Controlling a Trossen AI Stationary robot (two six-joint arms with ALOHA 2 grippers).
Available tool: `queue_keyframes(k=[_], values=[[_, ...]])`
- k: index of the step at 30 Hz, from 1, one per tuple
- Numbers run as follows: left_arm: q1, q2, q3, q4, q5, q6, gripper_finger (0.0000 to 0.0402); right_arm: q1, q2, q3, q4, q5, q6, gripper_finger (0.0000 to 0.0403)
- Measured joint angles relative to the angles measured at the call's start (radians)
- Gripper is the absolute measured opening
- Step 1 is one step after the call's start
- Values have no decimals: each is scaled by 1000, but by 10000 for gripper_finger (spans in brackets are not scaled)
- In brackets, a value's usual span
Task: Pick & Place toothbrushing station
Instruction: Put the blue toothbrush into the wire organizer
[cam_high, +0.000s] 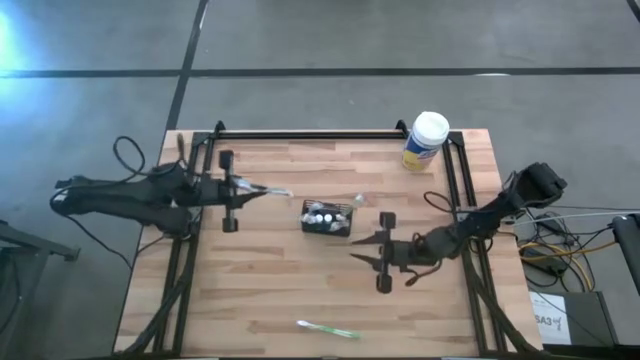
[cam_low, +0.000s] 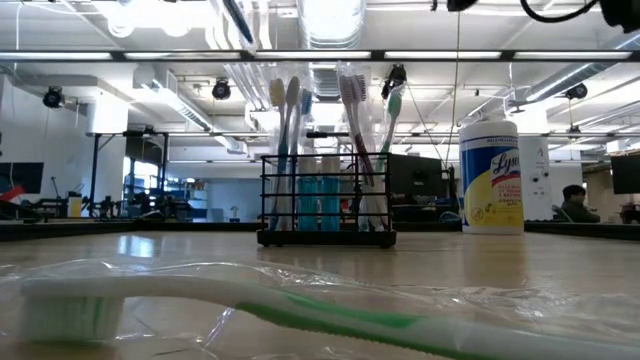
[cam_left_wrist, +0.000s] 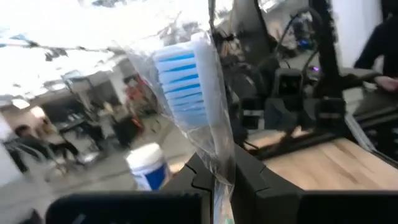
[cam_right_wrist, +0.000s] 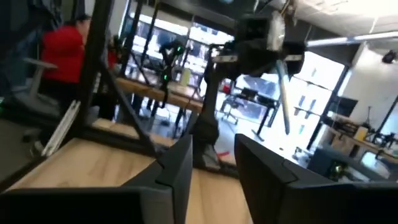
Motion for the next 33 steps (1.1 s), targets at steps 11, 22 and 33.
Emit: queue_keyframes(k=[11, 22, 33], values=[[213, 303, 0, 67, 252, -125, 21, 1, -1, -50, 5, -3, 79, 65], [242, 514, 1, 148, 252, -108, 21, 0, -1, -50, -5, -5, 104, 63], [243, 640, 1, 187, 252, -91, 21, 0, -1, -51, -5, -5, 99, 60]])
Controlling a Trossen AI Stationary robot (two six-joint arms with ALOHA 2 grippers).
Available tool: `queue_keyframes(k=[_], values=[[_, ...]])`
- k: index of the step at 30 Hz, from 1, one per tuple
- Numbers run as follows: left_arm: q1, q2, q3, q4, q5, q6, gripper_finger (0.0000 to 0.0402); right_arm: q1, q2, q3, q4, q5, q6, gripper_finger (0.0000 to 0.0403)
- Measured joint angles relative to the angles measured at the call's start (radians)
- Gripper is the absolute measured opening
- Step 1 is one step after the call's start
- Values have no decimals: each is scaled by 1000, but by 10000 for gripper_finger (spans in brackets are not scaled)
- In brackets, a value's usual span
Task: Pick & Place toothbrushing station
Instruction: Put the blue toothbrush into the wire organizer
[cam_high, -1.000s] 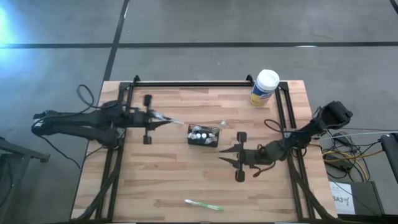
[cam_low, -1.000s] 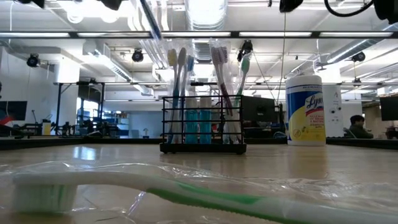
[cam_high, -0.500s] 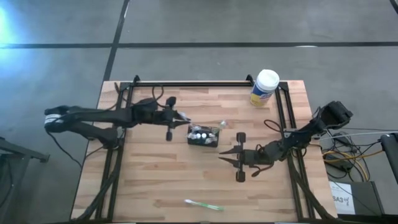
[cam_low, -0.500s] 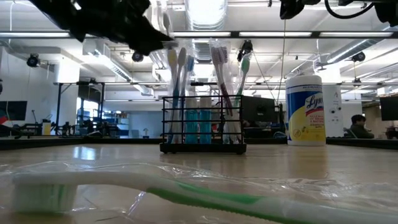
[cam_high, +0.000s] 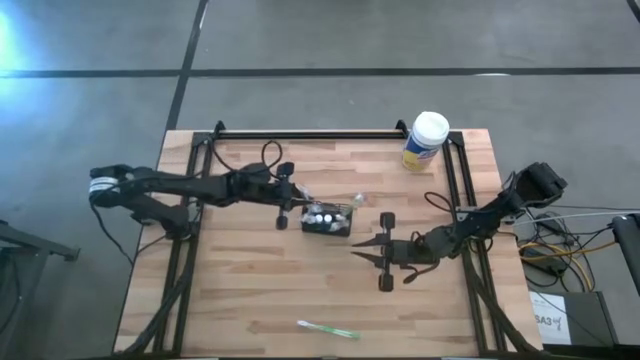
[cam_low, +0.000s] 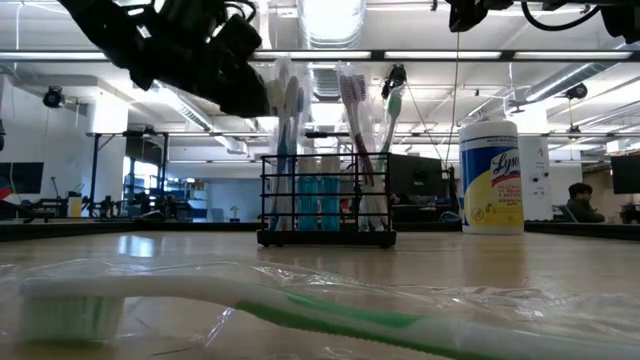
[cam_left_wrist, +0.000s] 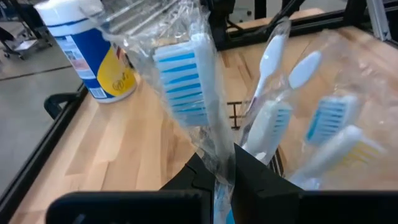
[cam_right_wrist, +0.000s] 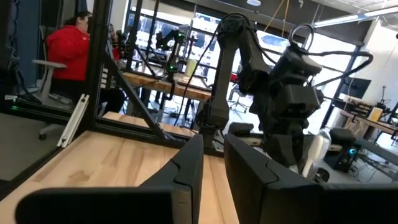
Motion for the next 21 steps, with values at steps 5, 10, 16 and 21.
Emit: queue_keyframes(k=[5, 10, 16, 21], values=[[4, 46, 0, 23, 0, -8, 21, 0, 0, 0, 0, 0, 1, 61], [5, 90, 0, 35, -4, -12, 21, 0, 0, 0, 0, 0, 0, 59], [5, 150, 3, 61, -10, -17, 21, 0, 0, 0, -1, 0, -1, 60], [5, 172, 3, 88, -10, -27, 21, 0, 0, 0, 2, 0, -1, 60]])
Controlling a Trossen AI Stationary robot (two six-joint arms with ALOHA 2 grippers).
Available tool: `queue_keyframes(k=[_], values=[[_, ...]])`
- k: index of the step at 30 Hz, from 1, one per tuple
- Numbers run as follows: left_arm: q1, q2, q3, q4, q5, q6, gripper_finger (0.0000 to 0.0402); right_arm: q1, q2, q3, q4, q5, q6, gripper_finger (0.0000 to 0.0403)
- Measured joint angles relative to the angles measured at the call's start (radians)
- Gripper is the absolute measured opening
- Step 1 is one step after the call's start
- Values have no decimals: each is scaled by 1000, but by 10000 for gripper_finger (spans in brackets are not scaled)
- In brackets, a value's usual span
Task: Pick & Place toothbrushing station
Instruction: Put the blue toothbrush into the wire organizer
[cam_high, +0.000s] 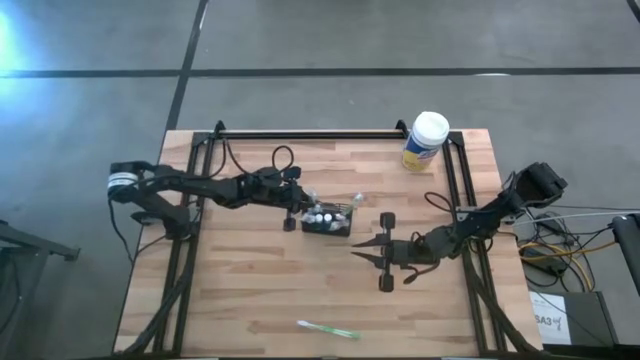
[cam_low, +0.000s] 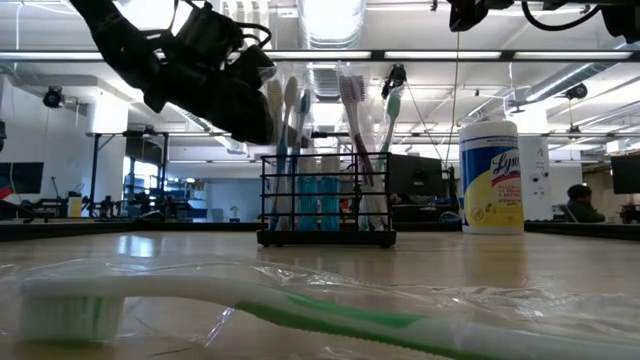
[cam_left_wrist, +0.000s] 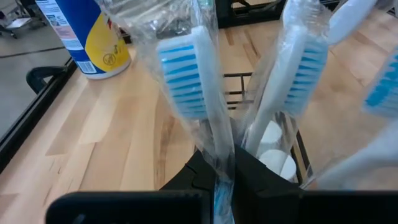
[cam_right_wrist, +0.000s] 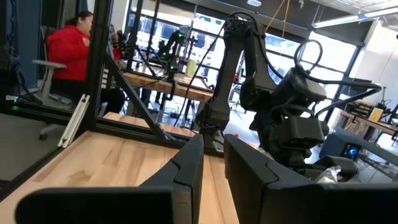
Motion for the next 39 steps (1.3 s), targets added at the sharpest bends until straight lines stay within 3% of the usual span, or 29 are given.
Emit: queue_keyframes(k=[6, 17, 22, 39], values=[[0, -24, -2, -27, 0, -41, 40, -2, 0, 0, 1, 0, -5, 59], [0, -57, -5, -37, 3, -85, 233, -2, 0, 0, -2, 1, -17, 59], [0, -103, -5, -59, -1, -86, 290, -2, 0, 0, -3, 1, -20, 60], [9, -313, -4, -148, -9, -8, 310, -5, 0, 0, -3, 0, -34, 63]])
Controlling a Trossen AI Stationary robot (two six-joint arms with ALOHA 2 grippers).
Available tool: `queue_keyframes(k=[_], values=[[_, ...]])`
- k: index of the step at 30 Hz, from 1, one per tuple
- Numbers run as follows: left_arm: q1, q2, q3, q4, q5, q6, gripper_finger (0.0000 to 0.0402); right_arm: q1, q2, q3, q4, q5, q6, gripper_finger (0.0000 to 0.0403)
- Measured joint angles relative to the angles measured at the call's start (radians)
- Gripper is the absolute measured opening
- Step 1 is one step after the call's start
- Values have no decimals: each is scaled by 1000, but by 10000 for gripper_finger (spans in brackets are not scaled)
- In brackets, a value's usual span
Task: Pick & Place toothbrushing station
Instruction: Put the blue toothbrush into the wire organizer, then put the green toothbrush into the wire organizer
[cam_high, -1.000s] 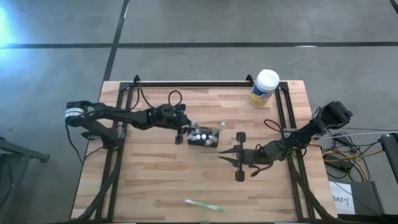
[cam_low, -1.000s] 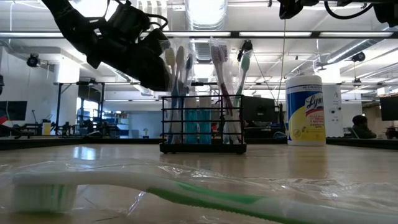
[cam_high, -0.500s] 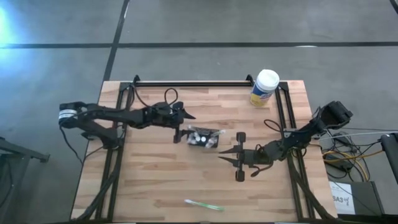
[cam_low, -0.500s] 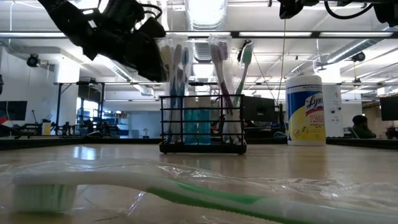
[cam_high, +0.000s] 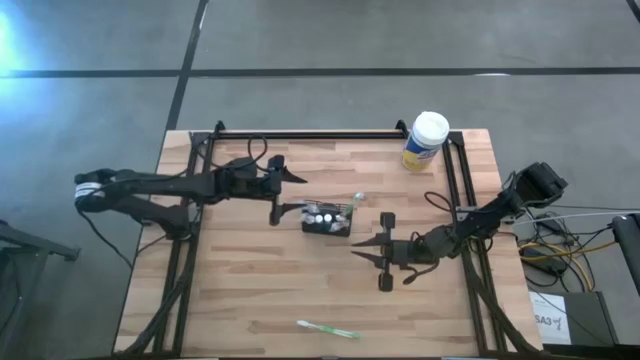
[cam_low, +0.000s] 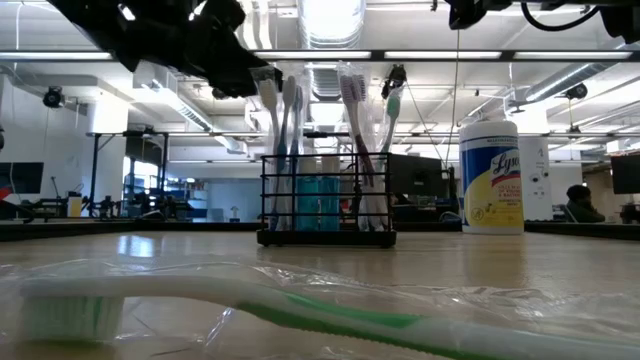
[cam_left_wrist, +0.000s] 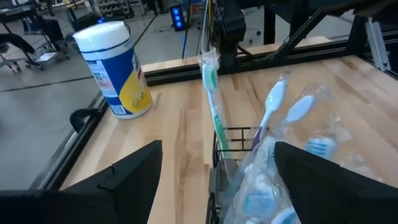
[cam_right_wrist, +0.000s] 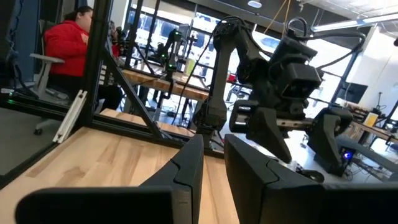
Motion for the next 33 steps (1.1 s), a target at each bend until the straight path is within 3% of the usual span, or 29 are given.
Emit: queue_keyframes(k=[6, 10, 16, 20, 26, 33], values=[[0, -71, 0, -45, 0, 23, 311, -4, 0, 0, 2, 0, -11, 57], [-2, -195, 14, -90, 1, 66, 310, -4, 0, 0, 2, 0, -3, 57], [-47, -447, 140, -461, 18, 25, 287, -4, -1, 0, -22, 0, 15, 61], [-88, -597, 145, -560, 77, -11, 211, -4, -1, 0, -60, 0, 34, 58], [-91, -816, -4, -557, 89, -60, 22, -4, -1, 0, -71, 0, 75, 54], [-92, -994, -240, -431, 89, -178, 10, -4, -2, 3, -52, 9, 164, 54]])
